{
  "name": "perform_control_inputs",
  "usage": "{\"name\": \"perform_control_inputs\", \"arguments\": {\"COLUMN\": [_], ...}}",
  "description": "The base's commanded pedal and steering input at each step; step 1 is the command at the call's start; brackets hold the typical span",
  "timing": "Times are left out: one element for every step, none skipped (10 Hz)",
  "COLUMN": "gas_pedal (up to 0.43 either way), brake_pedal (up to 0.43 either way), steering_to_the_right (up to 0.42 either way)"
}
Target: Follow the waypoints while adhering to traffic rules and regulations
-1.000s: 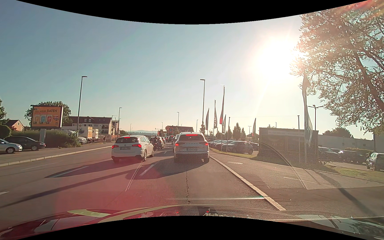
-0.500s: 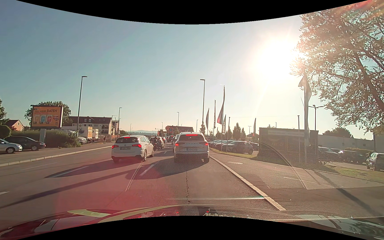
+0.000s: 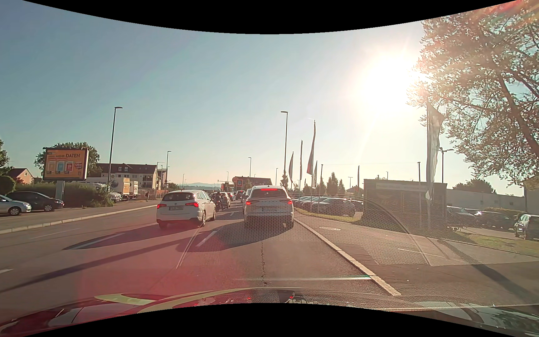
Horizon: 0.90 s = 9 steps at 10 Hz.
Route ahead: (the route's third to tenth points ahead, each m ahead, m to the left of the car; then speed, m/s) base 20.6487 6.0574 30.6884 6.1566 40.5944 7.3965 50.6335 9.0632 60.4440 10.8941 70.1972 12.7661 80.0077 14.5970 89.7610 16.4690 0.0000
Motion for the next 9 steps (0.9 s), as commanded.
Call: {"name": "perform_control_inputs", "arguments": {"gas_pedal": [0.0, 0.0, 0.0, 0.0, 0.0, 0.0, 0.0, 0.0, 0.0], "brake_pedal": [0.256, 0.256, 0.256, 0.256, 0.256, 0.256, 0.256, 0.256, 0.256], "steering_to_the_right": [-0.015, -0.015, -0.015, -0.015, -0.015, -0.015, -0.015, -0.015, -0.015]}}
